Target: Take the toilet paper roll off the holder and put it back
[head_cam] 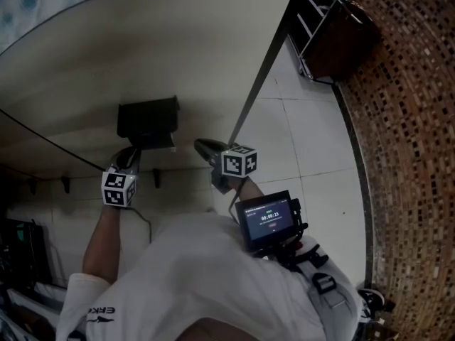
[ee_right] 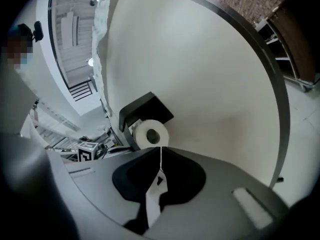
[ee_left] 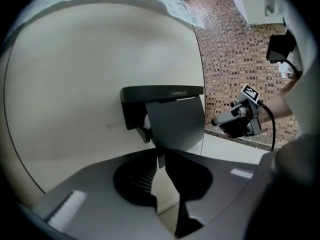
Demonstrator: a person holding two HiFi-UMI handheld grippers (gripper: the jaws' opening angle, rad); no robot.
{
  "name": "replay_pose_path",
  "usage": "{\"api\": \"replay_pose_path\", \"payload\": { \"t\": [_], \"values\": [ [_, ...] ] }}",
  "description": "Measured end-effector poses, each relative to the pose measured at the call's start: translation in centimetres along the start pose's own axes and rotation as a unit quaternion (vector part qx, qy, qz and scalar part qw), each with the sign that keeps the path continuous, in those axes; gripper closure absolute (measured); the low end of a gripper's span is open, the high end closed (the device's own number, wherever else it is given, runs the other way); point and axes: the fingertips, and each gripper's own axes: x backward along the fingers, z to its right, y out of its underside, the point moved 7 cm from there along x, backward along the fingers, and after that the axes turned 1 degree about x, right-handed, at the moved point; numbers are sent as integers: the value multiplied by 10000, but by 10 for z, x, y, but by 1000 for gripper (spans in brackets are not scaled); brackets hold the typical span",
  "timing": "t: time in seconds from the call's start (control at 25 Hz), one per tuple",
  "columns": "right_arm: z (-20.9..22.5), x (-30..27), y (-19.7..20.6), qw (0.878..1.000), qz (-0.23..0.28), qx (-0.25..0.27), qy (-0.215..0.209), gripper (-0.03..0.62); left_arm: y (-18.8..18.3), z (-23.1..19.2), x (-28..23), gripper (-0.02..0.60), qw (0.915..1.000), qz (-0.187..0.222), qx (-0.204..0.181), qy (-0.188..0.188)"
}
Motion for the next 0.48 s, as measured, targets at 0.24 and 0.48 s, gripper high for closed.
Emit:
{"api": "replay_pose_path", "payload": {
  "t": [0.24,0.48],
  "values": [
    [-24,4,4,9973,31,710,191,580,17,2,8,529,9999,43,-17,-97],
    [-53,-13,3,9928,-35,1140,376,580,17,-16,21,529,9999,89,-2,-108]
  ]
}}
